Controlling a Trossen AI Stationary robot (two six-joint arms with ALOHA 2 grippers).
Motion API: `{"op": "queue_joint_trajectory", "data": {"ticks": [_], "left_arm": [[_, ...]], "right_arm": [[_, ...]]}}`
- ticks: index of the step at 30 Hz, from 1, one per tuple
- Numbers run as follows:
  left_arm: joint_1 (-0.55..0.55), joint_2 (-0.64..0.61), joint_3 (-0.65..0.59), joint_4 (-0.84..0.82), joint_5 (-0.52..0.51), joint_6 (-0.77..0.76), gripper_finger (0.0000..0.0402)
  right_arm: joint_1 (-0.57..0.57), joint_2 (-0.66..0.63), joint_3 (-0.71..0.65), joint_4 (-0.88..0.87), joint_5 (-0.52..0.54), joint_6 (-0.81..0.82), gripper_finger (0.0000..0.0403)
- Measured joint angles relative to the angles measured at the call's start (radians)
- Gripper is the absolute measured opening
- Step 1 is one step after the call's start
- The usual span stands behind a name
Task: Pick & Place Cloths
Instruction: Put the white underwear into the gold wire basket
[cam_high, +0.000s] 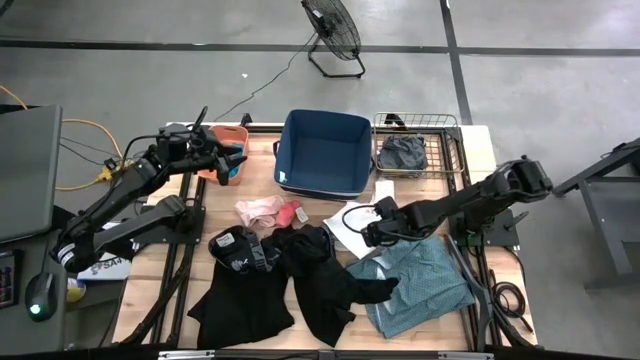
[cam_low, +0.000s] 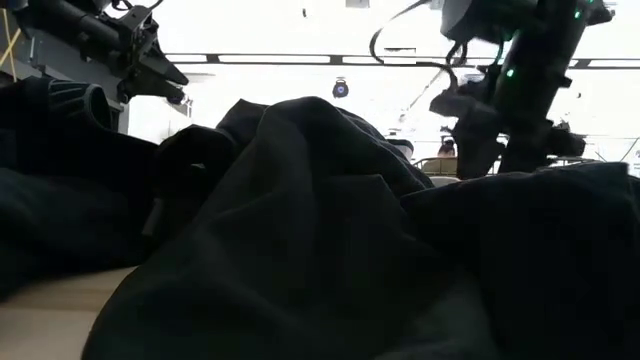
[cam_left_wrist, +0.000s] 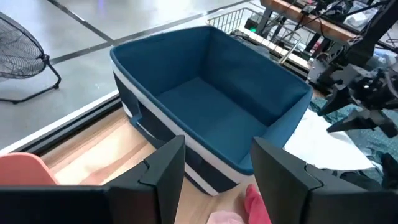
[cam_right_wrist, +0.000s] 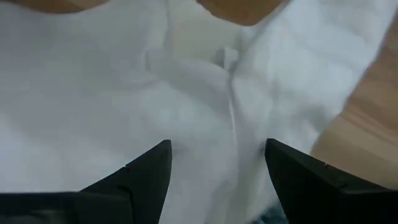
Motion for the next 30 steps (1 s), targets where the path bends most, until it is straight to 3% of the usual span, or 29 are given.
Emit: {"op": "queue_joint_trajectory", "data": {"ticks": [11,16,22,30], "left_arm": [[0.001,0.000,-0.006,0.009,-0.002,-0.014,0.0177],[0.002,0.000,-0.006,0.007,-0.002,-0.014,0.0177],[0.002,0.000,-0.006,0.007,-0.002,-0.014,0.0177],[0.002,0.000,-0.006,0.024,0.058,-0.015,0.0177]], "right_arm": [[-0.064,0.108,-0.049,0.136,-0.025,-0.031,0.0237],[-0.068,0.150,-0.047,0.157,-0.035,-0.035,0.0167],[-0.068,0.138,-0.049,0.166,-0.050,-0.050,0.0029],[-0.031,0.072,-0.054,0.169,-0.060,-0.051,0.0009]]}}
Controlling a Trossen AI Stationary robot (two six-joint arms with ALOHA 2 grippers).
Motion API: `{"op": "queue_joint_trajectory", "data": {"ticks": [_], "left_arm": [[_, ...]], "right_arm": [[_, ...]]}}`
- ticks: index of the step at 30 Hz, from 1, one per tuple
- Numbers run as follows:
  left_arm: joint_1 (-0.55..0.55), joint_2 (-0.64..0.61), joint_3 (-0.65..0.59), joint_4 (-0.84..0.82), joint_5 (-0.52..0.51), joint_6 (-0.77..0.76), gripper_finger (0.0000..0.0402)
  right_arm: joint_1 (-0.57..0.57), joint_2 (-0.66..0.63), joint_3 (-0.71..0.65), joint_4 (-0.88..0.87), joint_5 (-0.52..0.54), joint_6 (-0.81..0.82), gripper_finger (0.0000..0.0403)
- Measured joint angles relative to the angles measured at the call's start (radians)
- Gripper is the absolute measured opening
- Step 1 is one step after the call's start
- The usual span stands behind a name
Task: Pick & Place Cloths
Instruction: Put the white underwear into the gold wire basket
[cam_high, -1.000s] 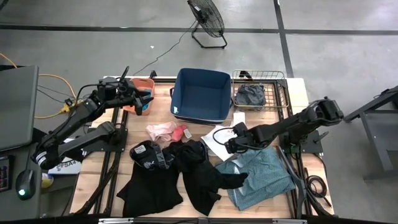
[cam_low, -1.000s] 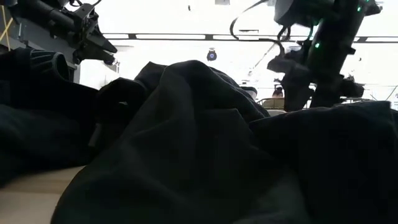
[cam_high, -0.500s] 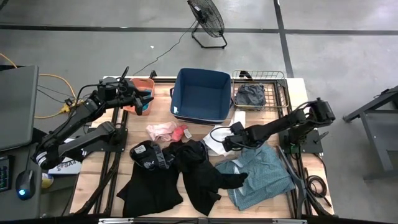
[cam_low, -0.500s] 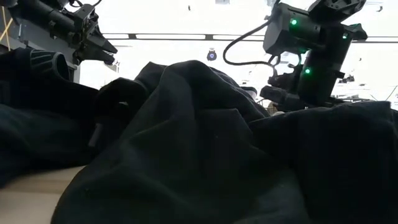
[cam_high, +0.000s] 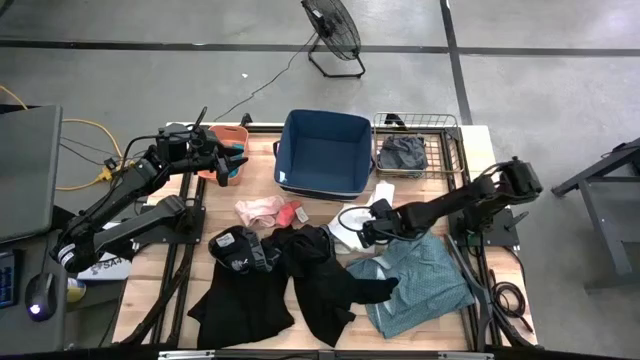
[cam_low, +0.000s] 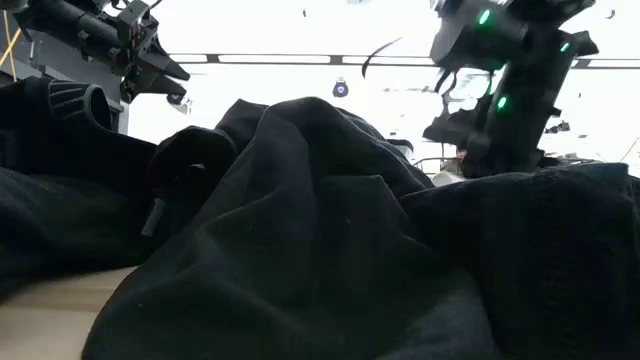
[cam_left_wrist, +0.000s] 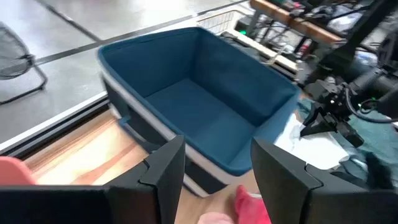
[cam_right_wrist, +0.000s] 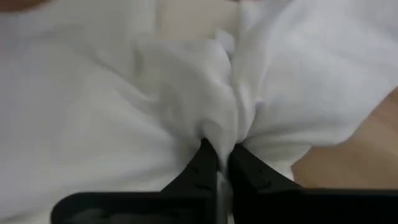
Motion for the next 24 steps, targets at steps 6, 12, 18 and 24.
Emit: {"op": "queue_joint_trajectory", "data": {"ticks": [6,12,18,24], "left_arm": [[-0.002,0.000,0.000,0.040,0.039,-0.007,0.0177],[-0.067,0.001,0.000,0.092,0.055,-0.008,0.0177],[-0.157,0.006,0.000,0.127,0.030,0.006,0.0177],[-0.184,0.006,0.000,0.129,0.017,0.019,0.0177]], "right_arm": [[0.061,-0.139,0.001,-0.007,0.124,-0.001,0.0007],[0.132,-0.286,0.002,-0.009,0.288,-0.033,0.0006],[0.175,-0.418,0.003,-0.010,0.502,-0.098,0.0005],[0.149,-0.537,0.003,-0.005,0.640,-0.225,0.0005]]}}
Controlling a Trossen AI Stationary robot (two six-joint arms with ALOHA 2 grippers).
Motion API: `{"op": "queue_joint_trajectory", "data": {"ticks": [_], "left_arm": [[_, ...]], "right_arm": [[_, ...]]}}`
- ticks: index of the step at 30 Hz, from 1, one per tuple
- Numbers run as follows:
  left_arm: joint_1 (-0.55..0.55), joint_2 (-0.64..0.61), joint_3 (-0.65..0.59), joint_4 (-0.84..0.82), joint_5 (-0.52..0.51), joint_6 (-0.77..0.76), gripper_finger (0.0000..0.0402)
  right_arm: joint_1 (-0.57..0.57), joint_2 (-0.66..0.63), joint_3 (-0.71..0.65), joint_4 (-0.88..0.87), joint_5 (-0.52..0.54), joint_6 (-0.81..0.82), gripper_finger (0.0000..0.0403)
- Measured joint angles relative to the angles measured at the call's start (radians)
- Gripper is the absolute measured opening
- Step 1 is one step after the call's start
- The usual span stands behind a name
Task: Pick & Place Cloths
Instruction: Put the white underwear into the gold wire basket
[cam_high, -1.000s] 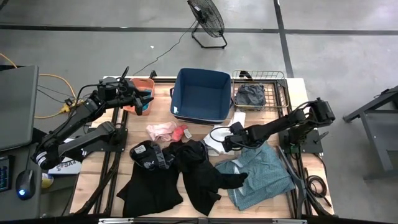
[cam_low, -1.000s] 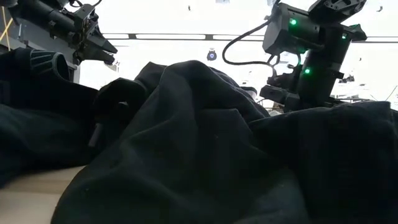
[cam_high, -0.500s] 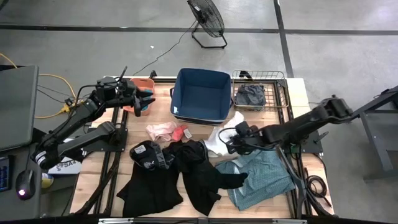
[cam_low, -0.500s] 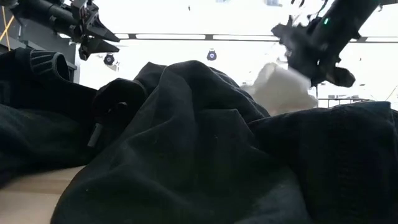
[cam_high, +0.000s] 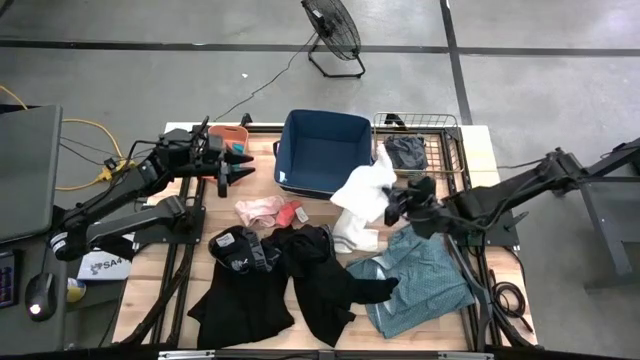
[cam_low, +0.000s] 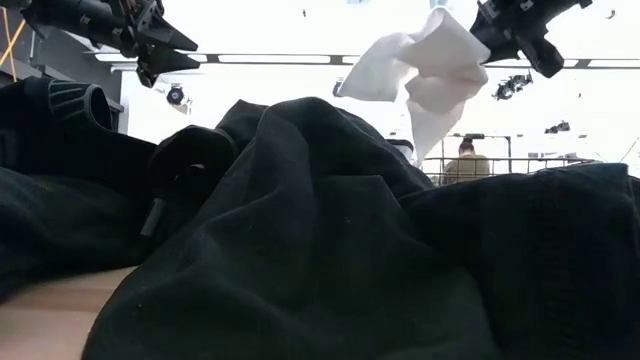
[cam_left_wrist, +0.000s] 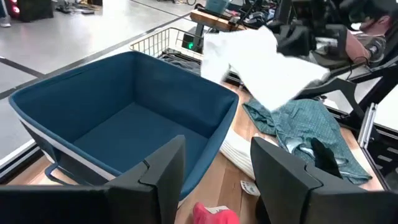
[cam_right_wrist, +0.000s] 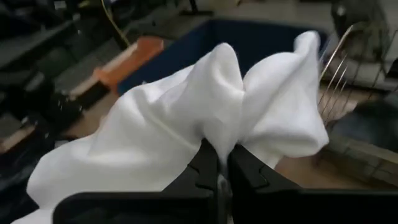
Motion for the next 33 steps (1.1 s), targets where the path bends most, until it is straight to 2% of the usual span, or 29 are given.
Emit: {"op": "queue_joint_trajectory", "data": {"ticks": [7,14,22,30,33], "left_arm": [[0.001,0.000,0.000,0.000,-0.003,0.000,0.0177],[0.001,0.000,0.000,0.000,-0.003,0.000,0.0177],[0.001,0.000,0.000,0.000,-0.003,0.000,0.0177],[0.001,0.000,0.000,-0.016,-0.003,0.000,0.0177],[0.001,0.000,0.000,-0.019,-0.003,0.000,0.0177]], "right_arm": [[-0.101,-0.118,0.001,-0.003,0.049,-0.150,0.0005],[-0.280,-0.169,0.001,-0.097,0.068,-0.123,0.0005],[-0.518,-0.148,0.001,-0.285,0.013,-0.014,0.0005],[-0.709,-0.072,0.001,-0.327,-0.029,-0.036,0.0005],[-0.775,-0.022,0.002,-0.327,-0.076,-0.055,0.0005]]}}
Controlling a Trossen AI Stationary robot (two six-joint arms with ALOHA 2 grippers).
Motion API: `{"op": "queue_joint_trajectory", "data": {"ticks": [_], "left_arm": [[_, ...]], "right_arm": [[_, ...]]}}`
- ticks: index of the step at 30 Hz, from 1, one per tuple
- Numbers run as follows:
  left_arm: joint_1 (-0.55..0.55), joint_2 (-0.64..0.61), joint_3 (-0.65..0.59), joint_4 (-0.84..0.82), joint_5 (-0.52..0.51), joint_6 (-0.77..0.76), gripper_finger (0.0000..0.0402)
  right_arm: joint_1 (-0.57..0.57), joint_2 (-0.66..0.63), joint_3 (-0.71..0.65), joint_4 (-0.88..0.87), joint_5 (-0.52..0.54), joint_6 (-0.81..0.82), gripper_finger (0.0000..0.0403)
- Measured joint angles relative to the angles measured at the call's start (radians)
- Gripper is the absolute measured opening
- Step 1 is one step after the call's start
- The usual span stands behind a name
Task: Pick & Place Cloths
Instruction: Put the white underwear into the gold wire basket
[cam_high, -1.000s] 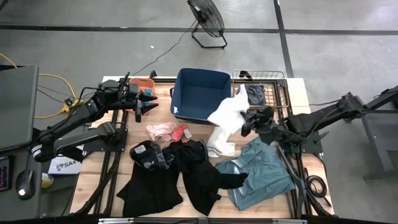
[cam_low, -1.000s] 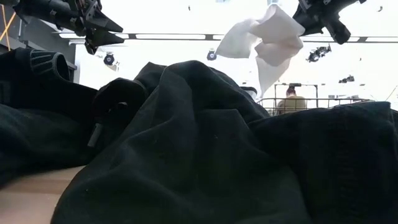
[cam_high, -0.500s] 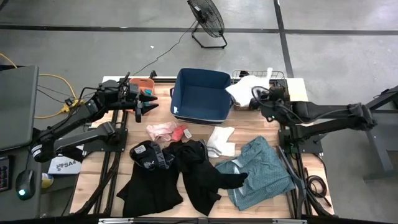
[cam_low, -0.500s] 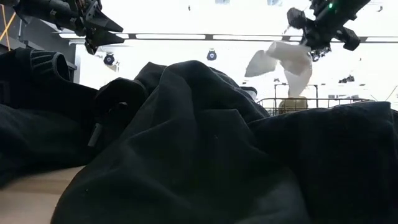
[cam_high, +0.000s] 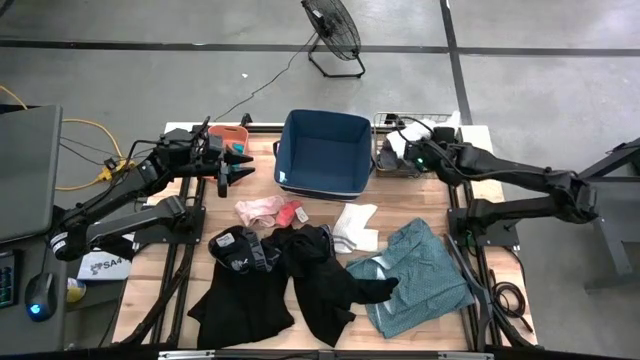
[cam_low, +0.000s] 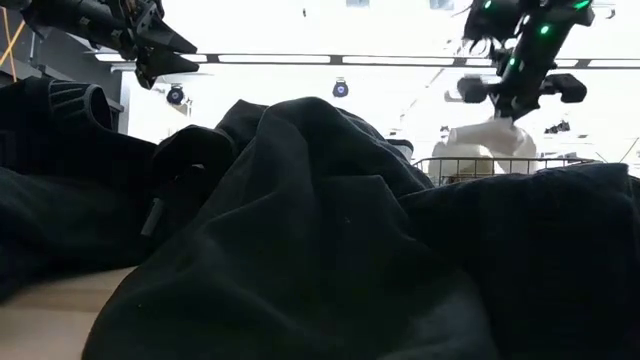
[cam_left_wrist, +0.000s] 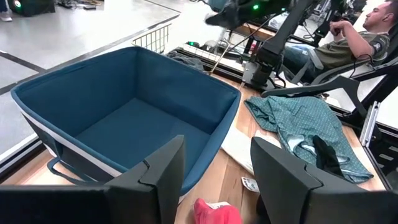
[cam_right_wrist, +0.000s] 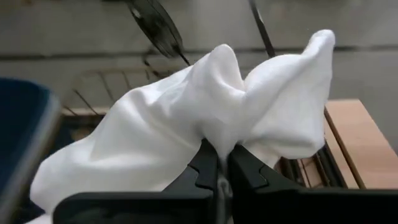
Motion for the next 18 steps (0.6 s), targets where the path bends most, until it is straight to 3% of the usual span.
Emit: {"op": "queue_joint_trajectory", "data": {"ticks": [9,18], "left_arm": [[0.000,0.000,0.000,-0.001,0.000,0.000,0.0177],[0.000,0.000,0.000,-0.005,0.000,0.000,0.0177]], "right_arm": [[-0.125,0.200,0.000,0.044,-0.142,-0.043,0.0005],[-0.176,0.339,0.000,0.121,-0.202,-0.044,0.0021]]}}
